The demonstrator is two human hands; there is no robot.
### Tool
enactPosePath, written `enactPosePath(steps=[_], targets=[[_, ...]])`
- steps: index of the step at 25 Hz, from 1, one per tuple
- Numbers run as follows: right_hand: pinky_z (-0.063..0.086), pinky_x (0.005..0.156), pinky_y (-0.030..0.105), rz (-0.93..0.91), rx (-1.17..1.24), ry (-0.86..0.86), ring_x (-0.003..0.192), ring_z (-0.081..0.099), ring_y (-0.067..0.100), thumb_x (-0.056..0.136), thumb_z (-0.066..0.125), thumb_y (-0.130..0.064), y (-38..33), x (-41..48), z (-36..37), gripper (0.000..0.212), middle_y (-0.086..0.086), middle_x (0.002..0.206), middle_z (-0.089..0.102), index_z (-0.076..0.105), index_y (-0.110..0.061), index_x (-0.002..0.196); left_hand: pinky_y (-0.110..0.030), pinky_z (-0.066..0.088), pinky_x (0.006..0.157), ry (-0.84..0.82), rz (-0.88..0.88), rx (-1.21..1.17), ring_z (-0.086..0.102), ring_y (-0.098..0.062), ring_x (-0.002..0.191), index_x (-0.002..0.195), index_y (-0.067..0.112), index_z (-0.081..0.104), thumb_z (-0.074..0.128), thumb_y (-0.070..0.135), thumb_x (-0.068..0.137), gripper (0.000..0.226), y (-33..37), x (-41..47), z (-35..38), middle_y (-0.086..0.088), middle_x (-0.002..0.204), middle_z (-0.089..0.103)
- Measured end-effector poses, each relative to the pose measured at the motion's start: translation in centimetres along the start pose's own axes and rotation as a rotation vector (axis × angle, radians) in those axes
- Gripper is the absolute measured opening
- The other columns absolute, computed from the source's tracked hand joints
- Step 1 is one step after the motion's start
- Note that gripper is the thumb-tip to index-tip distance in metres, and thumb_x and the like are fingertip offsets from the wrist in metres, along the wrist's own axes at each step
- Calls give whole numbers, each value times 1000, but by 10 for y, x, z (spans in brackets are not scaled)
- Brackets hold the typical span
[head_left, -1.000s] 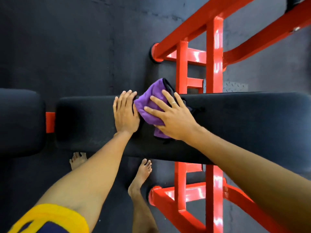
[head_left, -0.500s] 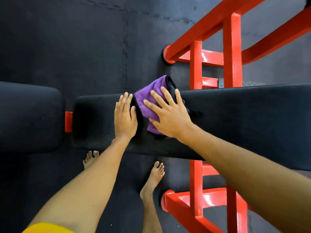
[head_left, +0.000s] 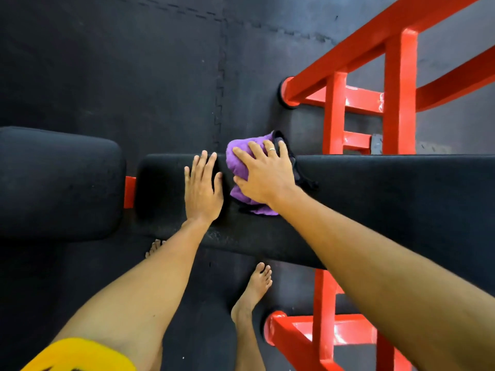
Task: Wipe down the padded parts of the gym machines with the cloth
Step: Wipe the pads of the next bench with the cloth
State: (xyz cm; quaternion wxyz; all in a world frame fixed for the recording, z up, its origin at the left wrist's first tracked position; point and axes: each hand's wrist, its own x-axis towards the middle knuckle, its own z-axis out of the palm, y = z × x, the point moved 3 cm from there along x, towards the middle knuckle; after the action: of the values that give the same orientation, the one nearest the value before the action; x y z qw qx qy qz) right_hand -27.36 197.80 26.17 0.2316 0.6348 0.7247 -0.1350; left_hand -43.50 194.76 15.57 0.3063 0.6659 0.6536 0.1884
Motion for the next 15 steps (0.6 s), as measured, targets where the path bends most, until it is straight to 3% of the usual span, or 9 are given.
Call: enactPosePath(steps=[2,6,8,10,15], targets=[[13,124,54,-88,-5,52,152,25,33,94,43,-68,19,-18,-4,72,0,167,27,29,-39,158,-48,7,128,-6,-1,20,9,-16,157,159,22,30,24,39,106,56,-1,0,3,-1,168,21],[36,114,49,-2,84,174,135,49,35,82,43,-77,73,-31,-13,78,0,152,50,52,-32,145,-48,10,127,21,-27,27,9,-13,157,159,24,31,27,36,105,55,2,-3,1,2,168,22],[41,106,46,49,52,124,124,54,35,83,49,-75,59,-12,-13,70,0,140,58,55,-32,138,-48,12,127,35,-20,28,12,-13,156,158,23,33,30,32,104,54,2,-2,2,1,167,24],[41,99,44,-21,42,65,118,57,35,86,51,-72,24,23,-11,62,0,131,62,55,-34,135,-49,13,127,55,-8,31,14,-15,156,157,21,35,31,29,103,55,2,-2,4,0,167,26],[39,81,39,-122,122,-111,117,61,32,91,50,-67,-2,56,-12,61,-2,131,60,46,-35,143,-51,15,126,80,21,32,16,-17,156,157,18,35,31,25,100,57,0,-2,4,-2,166,27]])
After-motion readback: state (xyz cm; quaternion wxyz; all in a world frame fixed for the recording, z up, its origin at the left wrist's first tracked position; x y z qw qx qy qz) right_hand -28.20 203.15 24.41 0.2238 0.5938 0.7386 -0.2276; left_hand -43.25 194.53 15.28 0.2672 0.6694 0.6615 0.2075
